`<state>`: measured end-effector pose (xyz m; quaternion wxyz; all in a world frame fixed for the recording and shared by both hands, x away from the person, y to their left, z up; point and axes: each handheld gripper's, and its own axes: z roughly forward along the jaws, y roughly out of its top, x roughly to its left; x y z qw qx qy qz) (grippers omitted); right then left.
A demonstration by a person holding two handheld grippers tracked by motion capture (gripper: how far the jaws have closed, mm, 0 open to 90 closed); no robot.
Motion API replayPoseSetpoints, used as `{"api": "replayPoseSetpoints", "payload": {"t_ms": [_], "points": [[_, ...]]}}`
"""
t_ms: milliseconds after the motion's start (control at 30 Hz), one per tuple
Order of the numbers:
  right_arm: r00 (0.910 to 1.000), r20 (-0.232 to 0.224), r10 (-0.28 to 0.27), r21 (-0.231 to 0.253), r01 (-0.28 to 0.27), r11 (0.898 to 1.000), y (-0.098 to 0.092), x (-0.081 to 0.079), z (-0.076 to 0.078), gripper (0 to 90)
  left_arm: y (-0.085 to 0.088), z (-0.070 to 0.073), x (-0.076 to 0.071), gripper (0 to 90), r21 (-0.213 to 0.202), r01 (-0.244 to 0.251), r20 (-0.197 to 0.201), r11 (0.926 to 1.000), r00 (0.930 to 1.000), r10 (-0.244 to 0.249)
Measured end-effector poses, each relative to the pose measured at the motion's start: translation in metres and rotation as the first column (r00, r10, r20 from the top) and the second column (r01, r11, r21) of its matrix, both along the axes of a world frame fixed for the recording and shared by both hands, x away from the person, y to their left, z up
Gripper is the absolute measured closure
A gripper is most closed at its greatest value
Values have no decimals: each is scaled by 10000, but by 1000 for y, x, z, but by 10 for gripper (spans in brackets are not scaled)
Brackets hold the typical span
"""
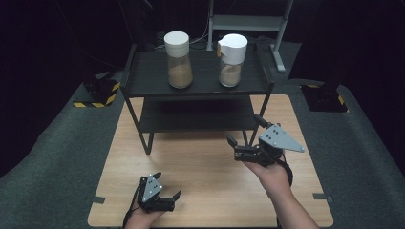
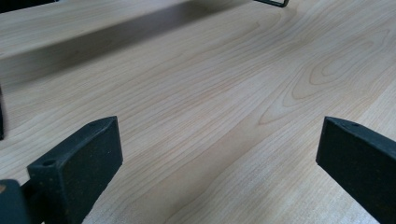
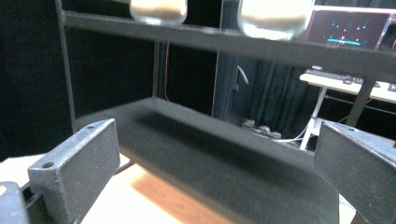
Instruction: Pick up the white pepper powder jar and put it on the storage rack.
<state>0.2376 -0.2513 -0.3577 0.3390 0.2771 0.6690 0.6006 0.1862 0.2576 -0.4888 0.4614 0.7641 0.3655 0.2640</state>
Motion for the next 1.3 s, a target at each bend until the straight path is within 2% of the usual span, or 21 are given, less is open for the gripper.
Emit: {"api": "replayPoseSetpoints", "payload": {"t_ms": [233, 267, 433, 533, 733, 1000, 1300], "points": [[9998, -182, -41, -283, 36, 9996, -5, -8, -22, 0, -1, 0, 0, 7, 42, -4, -1, 10000, 10000, 4], [9996, -281, -59, -346, 49, 9994, -6, -10, -29, 0, 0, 0, 0, 7, 36, -11, 3, 10000, 10000, 11], [9980, -629, -82, -521, 49, 9986, -8, -12, -44, 0, -1, 0, -1, 7, 27, -12, 27, 10000, 10000, 12], [9957, -914, -131, -576, 79, 9983, -10, -12, -60, 0, -1, -1, -2, 7, 32, -47, 105, 10000, 9999, 47], [9930, -1152, -278, -881, 177, 9960, -13, -14, -83, 0, -2, -1, -2, 7, 154, 7, 158, 9999, 9999, -9], [9824, -1785, -550, -1098, 356, 9933, -20, -17, -115, 0, -6, 1, -2, 7, 402, 80, 194, 9992, 9998, -88], [9723, -2148, -920, -1598, 580, 9854, -23, -25, -135, 0, -7, 1, -3, 7, 519, 86, 263, 9986, 9996, -100]]}}
